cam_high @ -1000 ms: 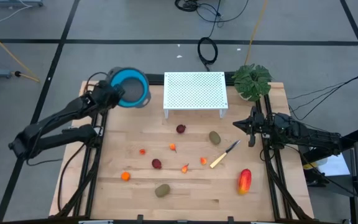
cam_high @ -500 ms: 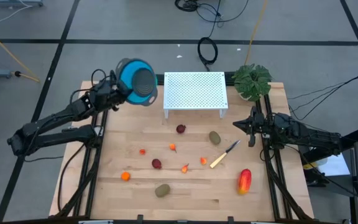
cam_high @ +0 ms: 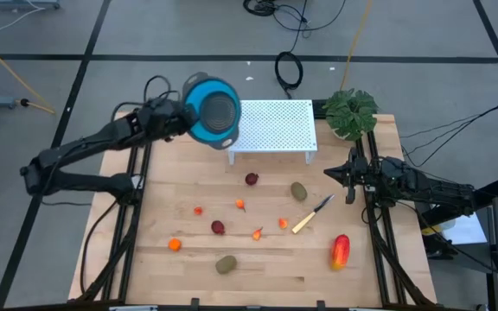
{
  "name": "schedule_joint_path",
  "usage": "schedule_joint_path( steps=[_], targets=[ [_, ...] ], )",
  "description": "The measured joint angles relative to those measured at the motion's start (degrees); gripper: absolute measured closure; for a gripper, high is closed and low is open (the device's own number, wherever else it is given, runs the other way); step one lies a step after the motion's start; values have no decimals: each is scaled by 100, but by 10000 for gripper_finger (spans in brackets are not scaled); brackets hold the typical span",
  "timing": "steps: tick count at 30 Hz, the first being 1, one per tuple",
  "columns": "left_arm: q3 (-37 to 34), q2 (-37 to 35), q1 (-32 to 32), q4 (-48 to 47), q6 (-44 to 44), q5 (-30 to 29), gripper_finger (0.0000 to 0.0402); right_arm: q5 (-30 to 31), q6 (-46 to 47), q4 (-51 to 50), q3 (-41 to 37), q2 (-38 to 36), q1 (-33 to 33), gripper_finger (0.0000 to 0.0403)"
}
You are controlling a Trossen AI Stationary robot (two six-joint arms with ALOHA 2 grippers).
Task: Pick & Place Fruit
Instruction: Put the blue strainer bowl on the shelf
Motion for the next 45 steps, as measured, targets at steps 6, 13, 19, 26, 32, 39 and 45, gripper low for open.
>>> schedule_joint_path(
  steps=[6,13,19,26,32,39,45],
  targets=[
    [1360,1072,0,-821,626,385,402,0,1,1,-1,0,1,399],
    [2901,2239,149,-1740,1358,1033,402,0,2,0,-2,0,2,398],
    [3740,3015,377,-2278,1693,1628,402,-2,0,0,0,0,2,398],
    [4099,3538,574,-2565,1835,2016,402,-2,0,0,0,0,2,399],
    [4099,3710,657,-2752,1893,2009,402,-2,1,0,-1,0,2,399],
    [4099,3855,662,-2786,1900,2005,402,-2,2,-2,0,0,1,399],
    [4099,4045,695,-2804,1954,2007,402,-2,2,-2,-2,-2,2,398]
  ],
)
